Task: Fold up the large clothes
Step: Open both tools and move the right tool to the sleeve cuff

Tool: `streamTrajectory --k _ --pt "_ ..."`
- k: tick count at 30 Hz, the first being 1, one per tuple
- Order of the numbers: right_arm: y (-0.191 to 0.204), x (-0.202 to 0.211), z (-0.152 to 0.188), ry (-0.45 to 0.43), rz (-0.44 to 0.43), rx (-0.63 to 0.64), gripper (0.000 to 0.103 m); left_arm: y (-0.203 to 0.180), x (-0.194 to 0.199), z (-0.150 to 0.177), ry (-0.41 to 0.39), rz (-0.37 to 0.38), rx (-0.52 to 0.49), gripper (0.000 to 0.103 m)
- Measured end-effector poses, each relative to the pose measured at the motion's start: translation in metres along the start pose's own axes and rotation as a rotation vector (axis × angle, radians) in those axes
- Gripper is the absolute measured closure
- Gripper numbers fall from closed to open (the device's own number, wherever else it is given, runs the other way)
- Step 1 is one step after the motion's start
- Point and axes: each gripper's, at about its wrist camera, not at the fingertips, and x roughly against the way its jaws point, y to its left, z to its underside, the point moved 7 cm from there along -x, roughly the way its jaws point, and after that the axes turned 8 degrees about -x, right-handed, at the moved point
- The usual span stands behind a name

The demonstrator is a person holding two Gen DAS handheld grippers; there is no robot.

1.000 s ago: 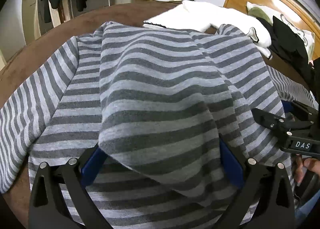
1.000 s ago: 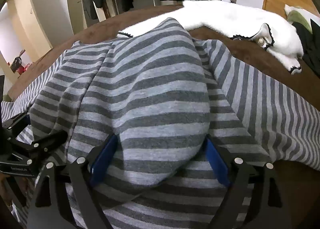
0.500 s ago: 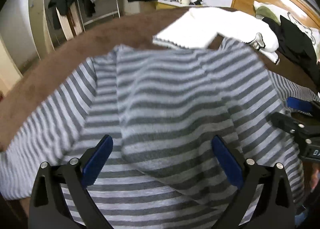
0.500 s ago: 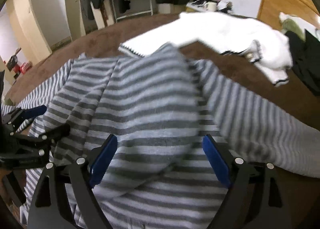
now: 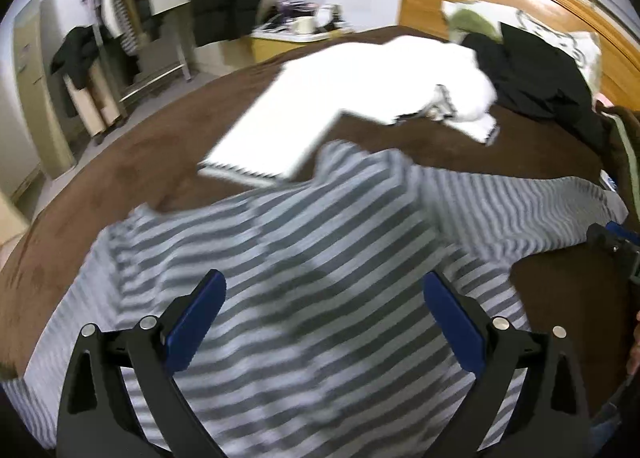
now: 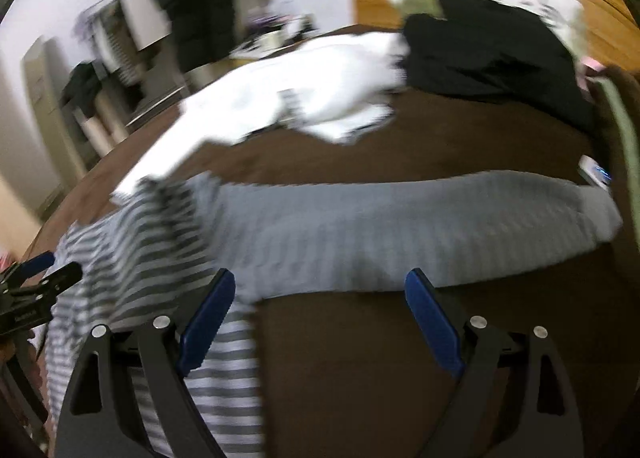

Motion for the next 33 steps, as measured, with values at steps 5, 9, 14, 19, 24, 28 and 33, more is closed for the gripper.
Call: streamTrajectory --k 5,9,14,19,24,28,33 --pt "-0.06 -0.007 -0.013 -0.041 0.1 -0.093 0.017 -0.052 -0.029 -0.028 -0.002 0.062 -0.076 0.006" --pt "-0.108 -0.012 -0.02 -0.069 0.172 -0.195 0.017 -0.092 -0.057 -0.038 0.031 0.11 -0.15 0.006" --pt "-0.167 -0.022 -0.029 -0.095 0.283 -0.282 0.017 -0.119 -0.089 -0.033 0.097 0.151 -0.198 0.006" --pt "-0.219 -0.034 -0.035 -0.108 0.348 -0.395 0.017 -0.121 -0.109 -0.022 0.149 0.154 -0.226 0.006" --pt "-0.267 -0.053 -0.042 -0.076 0.368 -0.492 0.017 -0.122 -0.121 -0.014 0.167 0.139 -0.249 0.006" --pt "-0.289 -0.069 -0.045 -0.043 0.381 -0.516 0.015 -0.123 -0.122 -0.012 0.152 0.124 -0.256 0.005" --pt "-0.299 -0.079 -0.051 -0.026 0.372 -0.505 0.012 -0.122 -0.122 -0.012 0.152 0.123 -0.256 0.005"
